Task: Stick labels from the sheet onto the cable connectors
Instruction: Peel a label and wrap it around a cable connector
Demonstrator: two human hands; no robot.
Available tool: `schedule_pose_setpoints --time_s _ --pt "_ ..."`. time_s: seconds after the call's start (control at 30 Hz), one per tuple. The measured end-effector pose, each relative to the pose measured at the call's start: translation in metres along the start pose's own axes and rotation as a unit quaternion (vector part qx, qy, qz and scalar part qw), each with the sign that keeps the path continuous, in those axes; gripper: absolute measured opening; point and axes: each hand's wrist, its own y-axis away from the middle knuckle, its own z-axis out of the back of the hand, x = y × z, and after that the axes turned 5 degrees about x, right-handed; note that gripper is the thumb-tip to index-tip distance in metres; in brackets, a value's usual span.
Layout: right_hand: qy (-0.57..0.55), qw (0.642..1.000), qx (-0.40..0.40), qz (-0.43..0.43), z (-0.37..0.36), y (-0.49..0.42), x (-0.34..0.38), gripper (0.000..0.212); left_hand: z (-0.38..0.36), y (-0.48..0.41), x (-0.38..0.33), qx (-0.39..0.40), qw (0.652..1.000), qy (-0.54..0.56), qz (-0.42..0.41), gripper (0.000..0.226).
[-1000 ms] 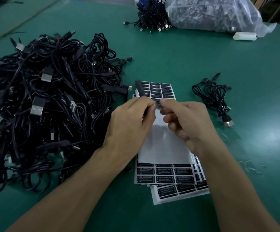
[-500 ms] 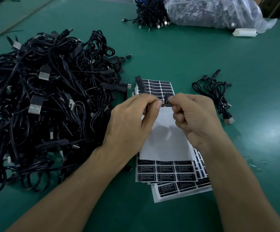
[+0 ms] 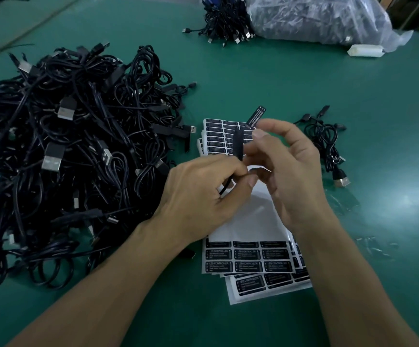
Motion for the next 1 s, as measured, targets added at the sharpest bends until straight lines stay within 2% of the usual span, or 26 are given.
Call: schedule_pose_setpoints --time_s 0.1,0.3,0.4,0.47,0.57,0.67,0.73,0.87,0.93,1.0 --pt "-0.031 0.999 0.024 -0.004 0.000 0.000 0.000 0.029 0.000 0.000 -0.001 0.008 1.000 0.007 0.002 0.025" --pt "-0.085 0.995 0.037 -0.038 0.001 -0.002 0.001 0.052 0.001 0.000 -0.002 0.025 0.998 0.045 0.025 0.027" --pt "-0.087 0.995 0.027 -0.035 0.000 -0.002 0.002 0.056 0.004 -0.001 -0.005 0.026 0.991 0.105 0.079 0.013" --pt "-0.094 0.995 0.018 -0.029 -0.001 -0.002 0.000 0.059 0.006 -0.002 -0.005 0.000 0.985 0.130 0.113 0.024" --pt "-0.088 0.996 0.016 -0.016 -0.002 -0.002 -0.002 0.056 0.007 -0.003 -0.004 -0.034 0.984 0.113 0.134 0.038" --pt "-0.083 0.996 0.013 -0.003 -0.002 -0.002 -0.005 0.048 0.008 -0.004 -0.004 -0.043 0.980 0.107 0.159 0.025" --pt "-0.085 0.996 0.018 0.004 -0.001 -0.002 -0.004 0.052 0.009 -0.005 -0.005 -0.029 0.977 0.121 0.176 0.026" --pt "-0.088 0.995 0.036 0.009 -0.001 -0.001 -0.004 0.059 0.012 -0.006 -0.009 0.062 0.966 0.103 0.228 0.046" --pt "-0.099 0.994 0.046 0.012 -0.001 -0.001 -0.005 0.057 0.012 -0.007 -0.010 0.097 0.962 0.112 0.230 0.041" --pt "-0.098 0.994 0.048 0.012 -0.001 -0.001 -0.006 0.055 0.013 -0.008 -0.010 0.104 0.954 0.172 0.223 0.031"
